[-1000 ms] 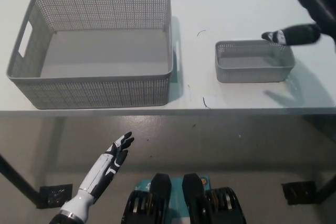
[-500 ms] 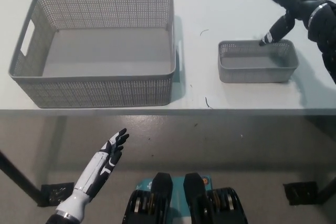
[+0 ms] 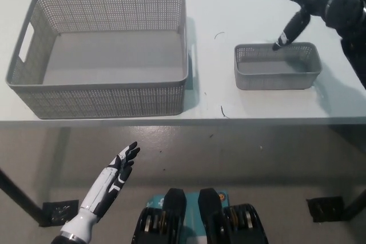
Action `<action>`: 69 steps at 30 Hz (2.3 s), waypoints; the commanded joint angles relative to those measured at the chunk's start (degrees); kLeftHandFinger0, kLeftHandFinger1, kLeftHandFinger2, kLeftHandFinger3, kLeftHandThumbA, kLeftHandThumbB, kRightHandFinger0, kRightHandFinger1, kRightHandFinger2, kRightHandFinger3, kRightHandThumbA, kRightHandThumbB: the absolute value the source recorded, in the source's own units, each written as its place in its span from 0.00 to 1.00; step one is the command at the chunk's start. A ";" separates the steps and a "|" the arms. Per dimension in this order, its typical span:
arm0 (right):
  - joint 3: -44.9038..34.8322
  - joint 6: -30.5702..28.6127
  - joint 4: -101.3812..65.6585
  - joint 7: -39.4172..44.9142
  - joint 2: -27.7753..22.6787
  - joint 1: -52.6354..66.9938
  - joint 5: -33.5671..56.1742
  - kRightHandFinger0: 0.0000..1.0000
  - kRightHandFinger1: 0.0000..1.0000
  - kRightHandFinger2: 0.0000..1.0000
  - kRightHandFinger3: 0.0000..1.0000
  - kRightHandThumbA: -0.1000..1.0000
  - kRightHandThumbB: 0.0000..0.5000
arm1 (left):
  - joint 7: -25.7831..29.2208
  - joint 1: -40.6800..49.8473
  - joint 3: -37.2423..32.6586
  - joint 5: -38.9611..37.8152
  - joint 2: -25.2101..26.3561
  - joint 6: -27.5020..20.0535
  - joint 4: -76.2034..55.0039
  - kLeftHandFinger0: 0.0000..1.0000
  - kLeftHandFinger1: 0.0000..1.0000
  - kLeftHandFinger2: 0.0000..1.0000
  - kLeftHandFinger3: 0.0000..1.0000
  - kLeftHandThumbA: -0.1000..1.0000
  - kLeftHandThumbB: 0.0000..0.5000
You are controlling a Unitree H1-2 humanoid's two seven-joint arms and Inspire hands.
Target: Use the right hand to pick up a small rectangular container and put it into a bigger container on the left side
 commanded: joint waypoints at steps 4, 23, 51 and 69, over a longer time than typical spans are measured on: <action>2.00 -2.04 6.53 1.18 2.39 -7.63 -0.10 1.00 1.00 1.00 1.00 1.00 0.92 | 0.41 0.16 0.37 0.42 0.27 -0.08 -2.54 1.00 1.00 1.00 1.00 1.00 0.63; 11.98 -6.90 26.95 -1.68 7.39 -12.12 -4.97 1.00 1.00 1.00 1.00 1.00 1.00 | -0.07 0.28 0.11 0.91 0.64 0.78 -3.16 1.00 1.00 1.00 1.00 1.00 0.65; 14.34 -10.22 42.00 -7.43 11.98 -13.61 -7.03 1.00 1.00 1.00 1.00 1.00 1.00 | -0.90 -0.27 0.00 0.32 1.28 1.28 -3.63 1.00 1.00 1.00 1.00 1.00 0.67; 11.39 -19.64 47.48 -31.78 12.15 -10.53 -6.01 1.00 1.00 1.00 1.00 0.46 0.57 | -0.96 -0.92 -0.08 0.15 1.29 1.19 -3.01 1.00 1.00 1.00 1.00 1.00 0.67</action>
